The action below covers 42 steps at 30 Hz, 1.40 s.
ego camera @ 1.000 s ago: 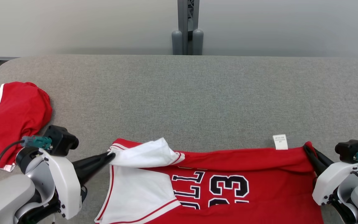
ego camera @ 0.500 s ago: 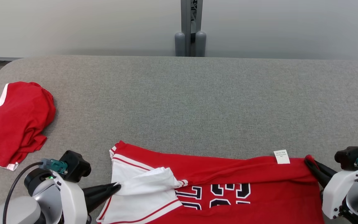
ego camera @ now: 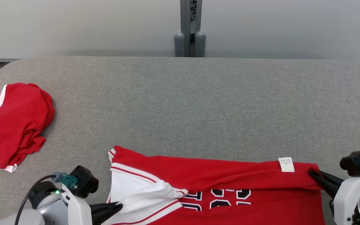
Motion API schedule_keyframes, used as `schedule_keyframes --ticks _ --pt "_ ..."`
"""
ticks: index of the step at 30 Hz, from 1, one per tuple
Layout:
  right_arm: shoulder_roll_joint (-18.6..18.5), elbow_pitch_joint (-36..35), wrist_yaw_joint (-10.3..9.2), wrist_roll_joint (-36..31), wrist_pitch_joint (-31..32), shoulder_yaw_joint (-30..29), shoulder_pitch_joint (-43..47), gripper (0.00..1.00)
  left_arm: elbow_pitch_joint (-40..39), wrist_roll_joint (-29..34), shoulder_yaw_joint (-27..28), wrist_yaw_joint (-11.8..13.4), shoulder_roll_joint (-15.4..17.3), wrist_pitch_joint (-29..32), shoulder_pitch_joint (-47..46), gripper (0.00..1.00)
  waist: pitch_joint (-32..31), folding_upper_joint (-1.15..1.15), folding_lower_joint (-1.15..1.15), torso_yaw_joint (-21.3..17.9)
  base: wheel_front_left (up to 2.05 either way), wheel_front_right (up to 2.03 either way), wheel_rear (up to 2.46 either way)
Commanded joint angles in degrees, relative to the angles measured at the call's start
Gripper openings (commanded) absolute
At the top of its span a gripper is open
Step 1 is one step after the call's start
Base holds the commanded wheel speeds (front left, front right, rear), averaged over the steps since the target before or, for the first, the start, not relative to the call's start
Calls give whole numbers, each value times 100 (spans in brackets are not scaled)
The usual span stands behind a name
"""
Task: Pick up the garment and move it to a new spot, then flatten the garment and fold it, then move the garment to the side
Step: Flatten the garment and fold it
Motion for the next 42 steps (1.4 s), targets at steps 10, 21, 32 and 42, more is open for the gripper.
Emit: schedule_keyframes --ticks 10,21,32,42 --pt "-318 -68 -1 -50 139 115 -70 0 3 75 8 -10 0 199 236 0 -6 0 0 -4 0 0 0" --pt "-207 -23 -1 153 263 234 53 100 70 134 8 -38 -60 364 355 20 -16 0 0 9 0 0 0" --pt "-678 -592 -1 1437 1264 -107 513 100 316 424 80 151 -113 244 424 100 -93 0 0 -33 0 0 0" --pt "-219 -397 -1 940 -546 -1286 534 100 868 818 907 1043 -763 -1649 318 100 -248 0 0 -88 0 0 0"
